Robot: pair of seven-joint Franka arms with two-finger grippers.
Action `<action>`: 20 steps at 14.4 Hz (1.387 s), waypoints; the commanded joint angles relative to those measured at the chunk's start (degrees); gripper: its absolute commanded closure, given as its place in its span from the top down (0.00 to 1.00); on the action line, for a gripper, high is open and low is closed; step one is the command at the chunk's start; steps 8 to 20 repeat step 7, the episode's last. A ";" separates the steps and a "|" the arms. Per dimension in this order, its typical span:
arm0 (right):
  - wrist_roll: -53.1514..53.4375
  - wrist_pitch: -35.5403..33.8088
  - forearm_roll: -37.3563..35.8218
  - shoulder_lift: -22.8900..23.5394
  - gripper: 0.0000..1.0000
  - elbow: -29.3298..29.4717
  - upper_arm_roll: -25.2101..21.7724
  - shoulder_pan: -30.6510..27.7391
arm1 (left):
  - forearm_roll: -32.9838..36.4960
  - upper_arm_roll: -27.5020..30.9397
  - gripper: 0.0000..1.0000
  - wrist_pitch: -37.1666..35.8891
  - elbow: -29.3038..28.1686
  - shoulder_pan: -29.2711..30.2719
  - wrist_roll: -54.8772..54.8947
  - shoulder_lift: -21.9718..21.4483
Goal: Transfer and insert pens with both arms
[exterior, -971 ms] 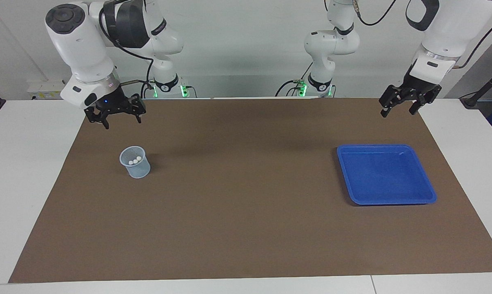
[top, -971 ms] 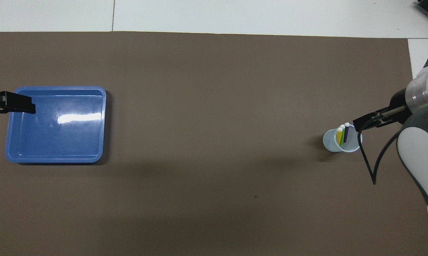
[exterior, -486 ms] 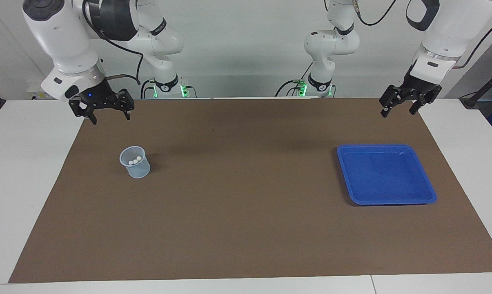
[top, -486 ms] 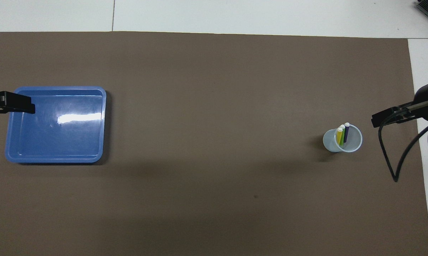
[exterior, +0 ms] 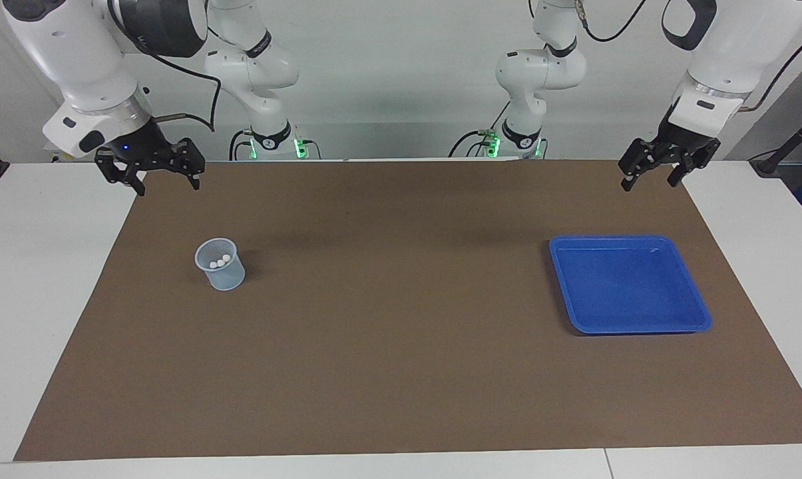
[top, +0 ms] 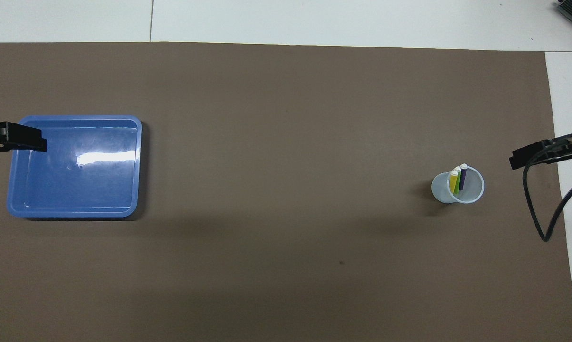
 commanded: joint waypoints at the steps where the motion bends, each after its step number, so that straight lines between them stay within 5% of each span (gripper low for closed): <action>1: 1.14 1.05 1.13 0.70 1.00 0.44 -0.22 0.52 | -0.64 0.70 1.00 0.58 0.65 -0.37 0.58 0.37; 20: 1.76 0.88 1.13 0.70 1.00 0.44 -0.04 0.52 | -0.64 0.69 1.00 0.76 0.65 -0.37 0.58 0.37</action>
